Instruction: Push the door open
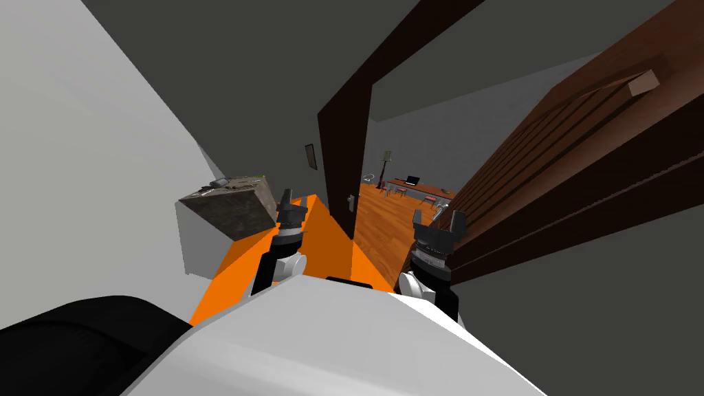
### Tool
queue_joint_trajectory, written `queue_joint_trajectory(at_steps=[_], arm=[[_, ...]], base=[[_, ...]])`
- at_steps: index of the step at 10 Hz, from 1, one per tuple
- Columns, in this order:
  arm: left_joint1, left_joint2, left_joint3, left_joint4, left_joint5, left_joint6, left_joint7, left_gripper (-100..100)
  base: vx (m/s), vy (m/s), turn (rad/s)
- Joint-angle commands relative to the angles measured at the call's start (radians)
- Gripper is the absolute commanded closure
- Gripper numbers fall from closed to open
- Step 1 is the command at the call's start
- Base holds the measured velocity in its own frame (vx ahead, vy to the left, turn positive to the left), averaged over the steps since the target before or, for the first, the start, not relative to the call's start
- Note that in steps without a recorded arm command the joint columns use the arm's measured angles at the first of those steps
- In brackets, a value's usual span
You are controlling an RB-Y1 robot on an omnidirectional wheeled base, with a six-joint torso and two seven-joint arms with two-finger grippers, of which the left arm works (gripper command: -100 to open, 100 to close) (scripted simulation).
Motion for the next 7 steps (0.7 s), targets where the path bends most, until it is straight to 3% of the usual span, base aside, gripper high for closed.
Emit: queue_joint_trajectory(at_steps=[1,3,7], arm=[[-0.015,0.013,-0.013,0.036,-0.003,0.005,0.003,-100],[-0.028,0.022,-0.024,0.066,-0.006,0.010,0.005,-100],[-0.072,0.052,-0.062,0.171,-0.016,0.026,0.014,-100]], base=[[0.061,0.059,-0.100],[0.095,0.101,-0.097],[0.121,0.118,-0.105]])
